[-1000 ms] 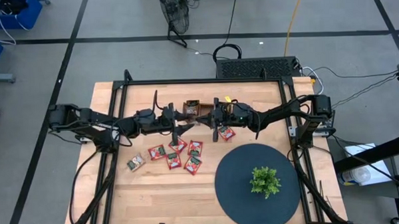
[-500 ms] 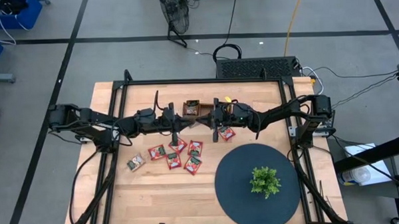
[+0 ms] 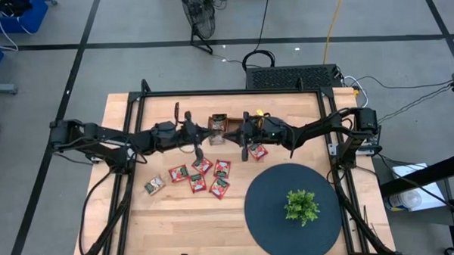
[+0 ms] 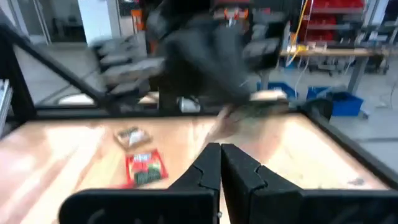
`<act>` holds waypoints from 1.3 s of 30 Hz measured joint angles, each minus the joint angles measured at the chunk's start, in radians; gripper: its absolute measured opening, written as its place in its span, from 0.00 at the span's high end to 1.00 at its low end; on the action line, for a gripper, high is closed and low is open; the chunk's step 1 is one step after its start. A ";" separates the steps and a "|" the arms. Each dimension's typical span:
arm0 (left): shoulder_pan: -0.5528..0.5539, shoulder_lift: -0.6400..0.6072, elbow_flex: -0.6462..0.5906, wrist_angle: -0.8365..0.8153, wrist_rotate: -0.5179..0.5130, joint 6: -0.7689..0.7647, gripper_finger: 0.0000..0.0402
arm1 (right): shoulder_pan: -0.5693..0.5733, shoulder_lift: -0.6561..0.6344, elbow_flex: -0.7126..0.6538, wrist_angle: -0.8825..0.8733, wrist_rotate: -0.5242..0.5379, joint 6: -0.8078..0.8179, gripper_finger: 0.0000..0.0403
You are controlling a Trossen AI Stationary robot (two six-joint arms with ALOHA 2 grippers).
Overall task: Pick & Place Tea
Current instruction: Put the brown tea bag into the left section wooden organizer
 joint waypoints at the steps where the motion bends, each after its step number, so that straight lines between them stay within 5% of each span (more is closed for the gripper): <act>1: 0.012 -0.008 0.000 -0.010 -0.004 0.000 1.00 | 0.000 0.000 -0.001 -0.012 0.000 0.000 1.00; 5: 0.048 -0.006 0.001 -0.073 0.020 0.052 1.00 | 0.001 0.000 -0.001 -0.010 -0.002 -0.002 1.00; 10: 0.124 0.053 0.001 -0.062 0.183 0.037 1.00 | 0.000 0.000 -0.001 -0.011 0.000 -0.003 1.00; 18: 0.173 0.173 0.001 0.078 0.299 0.108 1.00 | 0.001 0.000 -0.001 -0.012 0.000 0.005 1.00; 39: 0.323 0.354 0.001 0.246 0.408 0.269 1.00 | 0.001 0.001 -0.001 -0.023 -0.004 0.044 1.00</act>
